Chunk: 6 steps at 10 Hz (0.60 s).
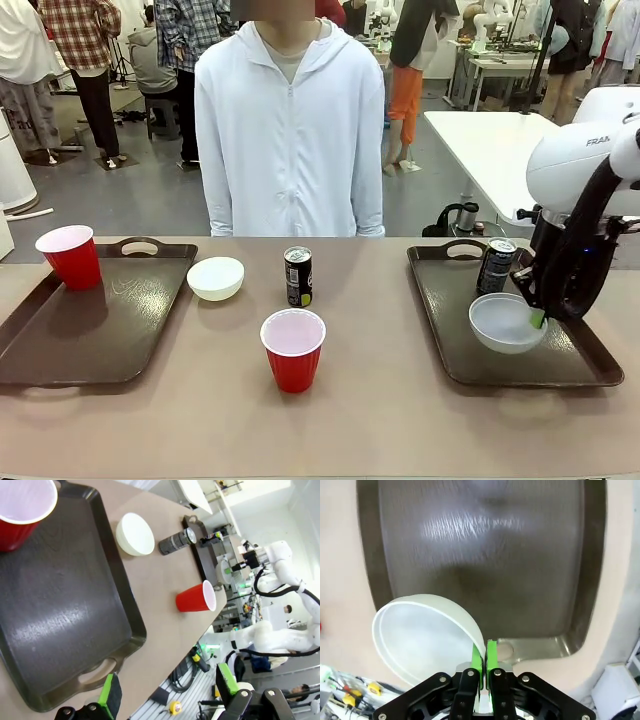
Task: Prepare tableware on both trays.
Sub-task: Pick up a Picnic Bowl from the table and place it on a Handle tray.
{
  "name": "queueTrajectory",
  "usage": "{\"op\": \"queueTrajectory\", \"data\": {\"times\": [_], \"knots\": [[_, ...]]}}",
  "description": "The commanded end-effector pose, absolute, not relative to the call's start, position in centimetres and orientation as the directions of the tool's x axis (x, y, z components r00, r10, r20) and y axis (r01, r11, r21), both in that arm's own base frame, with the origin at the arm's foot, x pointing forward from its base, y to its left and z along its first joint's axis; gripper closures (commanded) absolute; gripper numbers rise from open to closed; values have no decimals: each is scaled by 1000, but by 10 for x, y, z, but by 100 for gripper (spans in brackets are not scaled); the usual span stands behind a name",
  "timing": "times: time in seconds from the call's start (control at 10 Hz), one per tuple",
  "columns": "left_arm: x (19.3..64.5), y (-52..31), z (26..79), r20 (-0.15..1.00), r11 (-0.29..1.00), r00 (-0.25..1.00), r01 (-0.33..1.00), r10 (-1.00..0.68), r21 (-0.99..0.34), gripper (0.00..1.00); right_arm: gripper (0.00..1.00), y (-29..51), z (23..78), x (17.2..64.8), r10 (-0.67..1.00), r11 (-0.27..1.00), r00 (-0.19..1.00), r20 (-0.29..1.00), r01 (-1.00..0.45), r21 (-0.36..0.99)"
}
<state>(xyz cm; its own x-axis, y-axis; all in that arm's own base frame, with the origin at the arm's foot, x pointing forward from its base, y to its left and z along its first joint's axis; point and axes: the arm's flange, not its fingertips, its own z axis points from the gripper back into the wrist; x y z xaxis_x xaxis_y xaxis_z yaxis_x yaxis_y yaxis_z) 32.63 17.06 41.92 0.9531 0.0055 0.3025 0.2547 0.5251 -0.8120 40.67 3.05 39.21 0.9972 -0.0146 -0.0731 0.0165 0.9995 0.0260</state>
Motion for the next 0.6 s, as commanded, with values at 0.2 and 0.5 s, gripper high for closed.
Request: {"op": "queueTrajectory", "data": {"times": [0.2, 0.5], "knots": [[325, 171, 420, 313, 513, 950, 265, 8, -816, 0, 100, 34, 364, 436, -7, 994, 1000, -11, 8, 112], [325, 171, 420, 313, 513, 950, 265, 8, -816, 0, 100, 33, 350, 444, -10, 993, 998, -58, 17, 116]]}}
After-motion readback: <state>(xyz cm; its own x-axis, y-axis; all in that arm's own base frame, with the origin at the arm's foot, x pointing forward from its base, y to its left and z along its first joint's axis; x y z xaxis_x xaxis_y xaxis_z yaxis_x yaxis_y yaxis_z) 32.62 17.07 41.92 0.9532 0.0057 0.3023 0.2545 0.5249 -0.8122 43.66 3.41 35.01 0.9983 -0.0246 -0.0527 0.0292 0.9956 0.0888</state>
